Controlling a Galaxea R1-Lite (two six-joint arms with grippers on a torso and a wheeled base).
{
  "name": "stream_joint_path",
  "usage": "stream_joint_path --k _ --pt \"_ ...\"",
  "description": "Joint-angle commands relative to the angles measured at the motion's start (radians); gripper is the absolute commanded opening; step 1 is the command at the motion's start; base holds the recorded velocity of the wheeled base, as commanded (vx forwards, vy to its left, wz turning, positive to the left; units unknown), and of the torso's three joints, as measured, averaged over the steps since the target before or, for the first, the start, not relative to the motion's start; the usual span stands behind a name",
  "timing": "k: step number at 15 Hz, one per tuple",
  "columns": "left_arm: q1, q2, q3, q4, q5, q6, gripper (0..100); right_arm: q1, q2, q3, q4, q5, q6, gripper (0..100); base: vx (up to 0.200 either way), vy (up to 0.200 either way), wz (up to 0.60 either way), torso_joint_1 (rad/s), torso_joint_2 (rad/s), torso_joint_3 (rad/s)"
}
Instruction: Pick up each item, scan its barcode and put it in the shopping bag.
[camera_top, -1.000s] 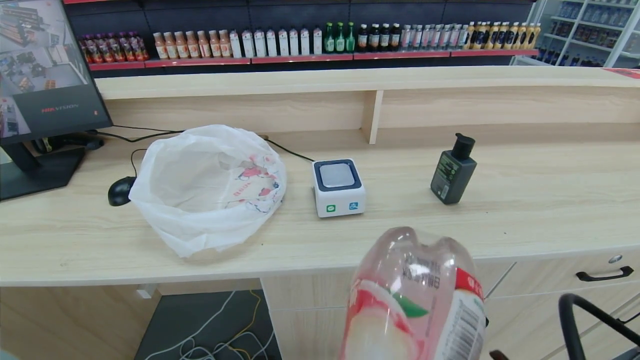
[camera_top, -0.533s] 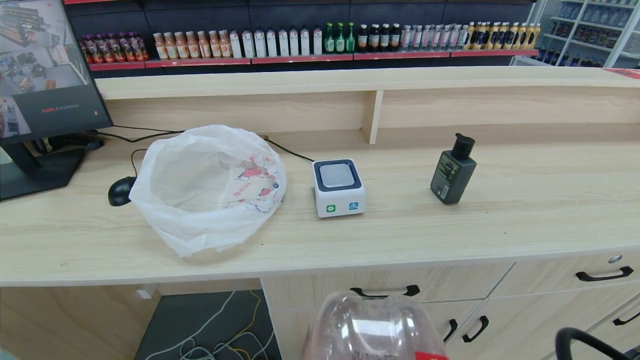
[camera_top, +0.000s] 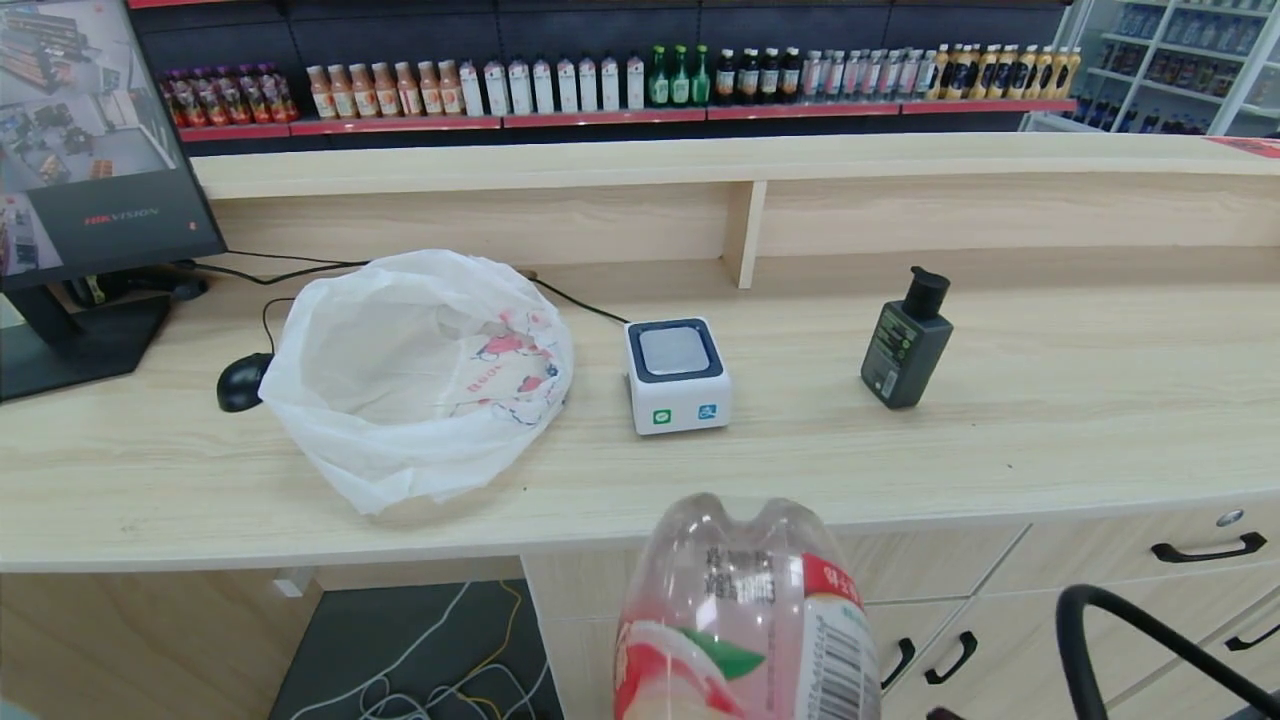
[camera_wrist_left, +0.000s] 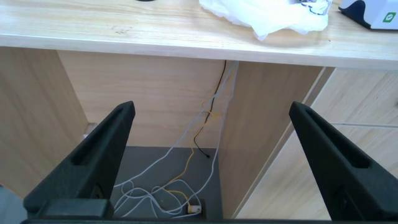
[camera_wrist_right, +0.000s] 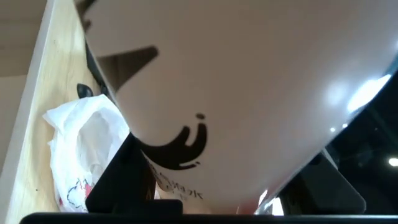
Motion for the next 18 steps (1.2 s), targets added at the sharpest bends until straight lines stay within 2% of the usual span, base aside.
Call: stream_joint_path --k 1,4,14,18 --pt "0.0 0.0 0.0 0.0 0.001 0.0 100 -0.03 0.028 -0.021 0.0 0.024 0.003 0 0.0 0.0 0.0 0.0 0.0 0.0" --pt "0.0 0.0 0.0 0.0 0.001 0.0 100 -0.081 0.063 -0.05 0.0 0.061 0.052 0 0.0 0.0 0.0 0.0 0.0 0.0" --pt "0.0 0.0 0.0 0.0 0.001 0.0 100 -0.087 0.069 -0.045 0.0 0.064 0.098 0 0.0 0.0 0.0 0.0 0.0 0.0" --pt "0.0 0.0 0.0 0.0 0.001 0.0 100 -0.096 0.08 -0.059 0.0 0.062 0.17 0 0.0 0.0 0.0 0.0 0.0 0.0"
